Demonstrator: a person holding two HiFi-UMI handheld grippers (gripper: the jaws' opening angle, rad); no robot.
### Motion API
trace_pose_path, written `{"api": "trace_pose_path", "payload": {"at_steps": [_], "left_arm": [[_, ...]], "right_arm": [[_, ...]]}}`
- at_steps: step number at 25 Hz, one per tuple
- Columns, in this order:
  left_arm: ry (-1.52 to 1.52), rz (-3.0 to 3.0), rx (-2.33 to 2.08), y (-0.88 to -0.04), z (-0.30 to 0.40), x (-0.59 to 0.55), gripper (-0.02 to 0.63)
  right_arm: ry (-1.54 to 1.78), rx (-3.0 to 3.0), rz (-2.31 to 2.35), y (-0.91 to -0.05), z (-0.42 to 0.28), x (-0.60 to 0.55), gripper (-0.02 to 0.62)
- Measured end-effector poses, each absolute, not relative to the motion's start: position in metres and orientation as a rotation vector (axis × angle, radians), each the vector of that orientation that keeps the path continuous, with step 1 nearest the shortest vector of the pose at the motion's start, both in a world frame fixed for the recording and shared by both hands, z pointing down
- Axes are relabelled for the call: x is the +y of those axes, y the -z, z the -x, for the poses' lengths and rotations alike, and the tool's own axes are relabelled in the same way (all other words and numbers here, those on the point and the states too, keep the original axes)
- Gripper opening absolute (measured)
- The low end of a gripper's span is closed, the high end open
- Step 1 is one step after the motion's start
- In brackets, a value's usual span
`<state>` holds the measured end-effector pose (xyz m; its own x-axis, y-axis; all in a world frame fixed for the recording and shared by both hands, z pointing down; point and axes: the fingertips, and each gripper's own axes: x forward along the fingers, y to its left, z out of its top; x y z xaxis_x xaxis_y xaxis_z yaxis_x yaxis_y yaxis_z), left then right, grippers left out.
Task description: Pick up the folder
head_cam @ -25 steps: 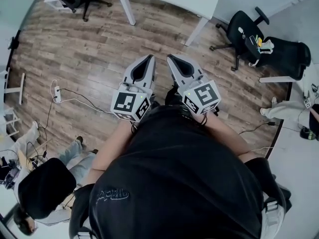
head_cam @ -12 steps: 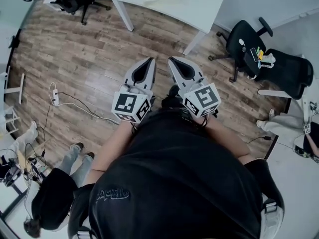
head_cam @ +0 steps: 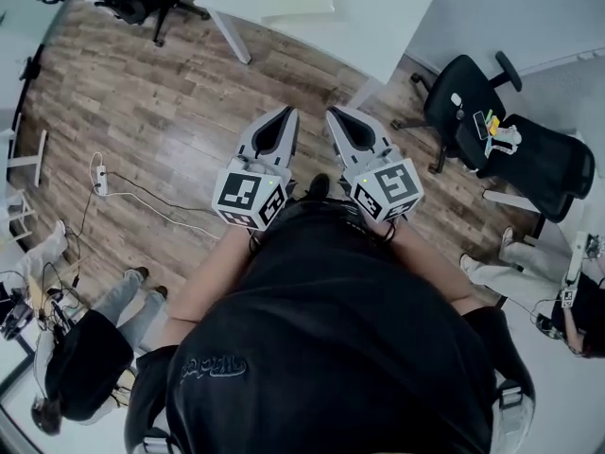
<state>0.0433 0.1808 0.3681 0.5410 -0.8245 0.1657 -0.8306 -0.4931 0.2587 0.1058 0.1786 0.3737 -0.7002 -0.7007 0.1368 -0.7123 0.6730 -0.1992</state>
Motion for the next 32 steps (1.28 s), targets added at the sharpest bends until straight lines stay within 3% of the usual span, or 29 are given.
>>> {"api": "trace_pose_path", "payload": {"at_steps": [19,32], "left_arm": [[-0.020,-2.472,-1.312,-0.376,-0.041,0.082,0.012],[-0.002,-2.502,-1.235,-0.372,0.036,-0.034,0.012]], "right_arm": [[-0.389,-2.792,-1.225,-0.384,-0.102,0.087,0.021],[-0.373,-2.753,-1.278,-0.383,-0.022,-0.023,0.021]]}}
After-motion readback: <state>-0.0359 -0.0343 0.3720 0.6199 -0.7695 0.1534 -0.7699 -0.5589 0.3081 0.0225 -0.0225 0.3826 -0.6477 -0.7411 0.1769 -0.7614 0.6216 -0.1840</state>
